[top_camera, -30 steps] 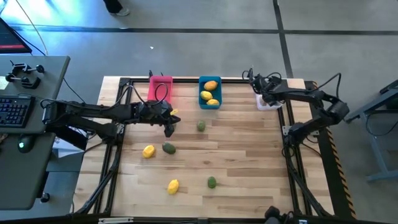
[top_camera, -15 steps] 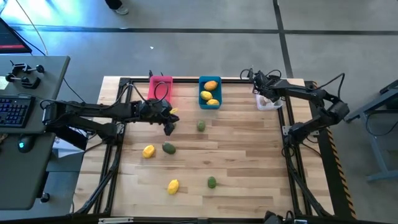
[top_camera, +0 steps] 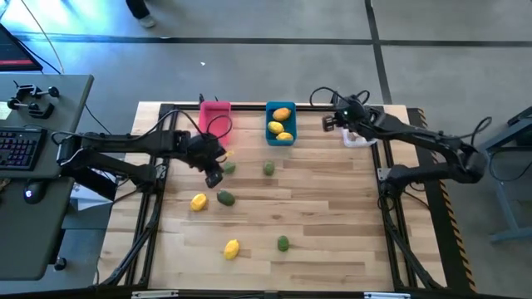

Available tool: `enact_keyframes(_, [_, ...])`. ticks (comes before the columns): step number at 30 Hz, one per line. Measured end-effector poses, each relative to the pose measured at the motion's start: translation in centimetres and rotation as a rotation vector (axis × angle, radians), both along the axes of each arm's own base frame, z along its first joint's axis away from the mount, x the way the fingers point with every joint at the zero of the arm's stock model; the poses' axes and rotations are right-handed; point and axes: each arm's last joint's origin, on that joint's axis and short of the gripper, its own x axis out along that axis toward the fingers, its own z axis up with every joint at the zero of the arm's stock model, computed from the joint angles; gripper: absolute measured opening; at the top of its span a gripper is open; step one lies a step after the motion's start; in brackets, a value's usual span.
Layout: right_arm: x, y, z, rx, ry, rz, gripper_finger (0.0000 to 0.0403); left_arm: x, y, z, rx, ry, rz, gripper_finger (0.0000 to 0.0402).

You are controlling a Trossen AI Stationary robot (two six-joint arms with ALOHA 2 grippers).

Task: Sort produce into baskets
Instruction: Put the lemon into the blue bin

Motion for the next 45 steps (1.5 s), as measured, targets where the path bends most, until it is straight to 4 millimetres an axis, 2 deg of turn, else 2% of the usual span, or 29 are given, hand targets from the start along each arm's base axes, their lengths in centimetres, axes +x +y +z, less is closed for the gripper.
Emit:
enact_keyframes(4, [0.7,1.9,0.8,-0.001,-0.036,0.120,0.0003,-0.7,-1.3,-0.3,-0.091,0.093,0.079,0.0002])
enact_keyframes(10, [1.9,3.9,0.5,0.014,-0.011,0.233,0.0001,-1.5,-4.0,-1.0,-0.176,0.198,0.185,0.0020])
enact_keyframes(14, [2.3,4.8,0.5,0.018,-0.010,0.280,0.0001,-2.1,-5.8,-1.5,-0.175,0.245,0.218,0.0053])
enact_keyframes(19, [2.5,5.1,0.5,0.030,-0.006,0.334,0.0000,-3.1,-7.2,-1.7,-0.179,0.318,0.261,0.0115])
enact_keyframes(26, [2.5,5.1,0.5,0.033,-0.009,0.339,0.0000,-4.1,-7.6,-1.9,-0.158,0.400,0.334,0.0210])
enact_keyframes(30, [2.6,5.1,0.5,0.027,-0.011,0.344,0.0000,-4.2,-7.5,-2.2,-0.160,0.401,0.356,0.0239])
enact_keyframes(36, [2.6,5.1,0.5,0.024,-0.006,0.350,0.0000,-5.3,-7.6,-4.9,-0.199,0.495,0.370,0.0245])
enact_keyframes(45, [2.6,5.1,0.5,0.028,-0.011,0.345,0.0000,-4.2,-7.9,-5.7,-0.214,0.383,0.366,0.0246])
